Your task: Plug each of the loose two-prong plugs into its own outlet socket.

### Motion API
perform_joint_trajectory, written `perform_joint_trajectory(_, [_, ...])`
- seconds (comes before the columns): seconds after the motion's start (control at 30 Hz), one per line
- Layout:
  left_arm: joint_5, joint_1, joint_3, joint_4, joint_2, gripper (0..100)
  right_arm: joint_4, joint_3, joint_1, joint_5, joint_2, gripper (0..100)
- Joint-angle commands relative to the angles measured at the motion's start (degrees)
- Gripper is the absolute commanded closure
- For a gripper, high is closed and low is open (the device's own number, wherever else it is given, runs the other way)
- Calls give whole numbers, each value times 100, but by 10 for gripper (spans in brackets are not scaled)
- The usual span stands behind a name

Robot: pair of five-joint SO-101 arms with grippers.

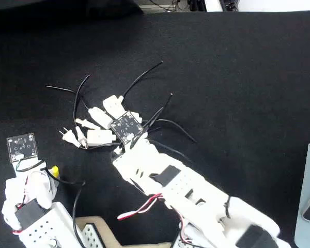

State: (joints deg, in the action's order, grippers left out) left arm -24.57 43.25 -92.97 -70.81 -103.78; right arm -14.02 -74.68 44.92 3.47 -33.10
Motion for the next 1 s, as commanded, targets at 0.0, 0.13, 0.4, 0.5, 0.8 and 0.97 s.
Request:
perform_joint_trajectory(0.0, [9,-57,40,105,-53,711,352,215,-70,-53,479,987])
perform_joint_trajectory(0.13, [9,-57,31,105,-53,711,325,215,-70,-53,585,987])
perform_joint_trajectory(0.4, [9,-57,31,105,-53,711,-211,242,-70,-765,637,987])
perform_joint_trajectory(0.5, [9,-57,31,105,-53,711,-378,259,-70,-1037,637,987])
perform_joint_trajectory(0.8, [9,-426,303,9,-53,706,-958,716,26,-1363,338,939])
perform_joint_trajectory(0.97, [35,-1121,857,-369,-44,627,-2391,1481,167,-958,-655,766])
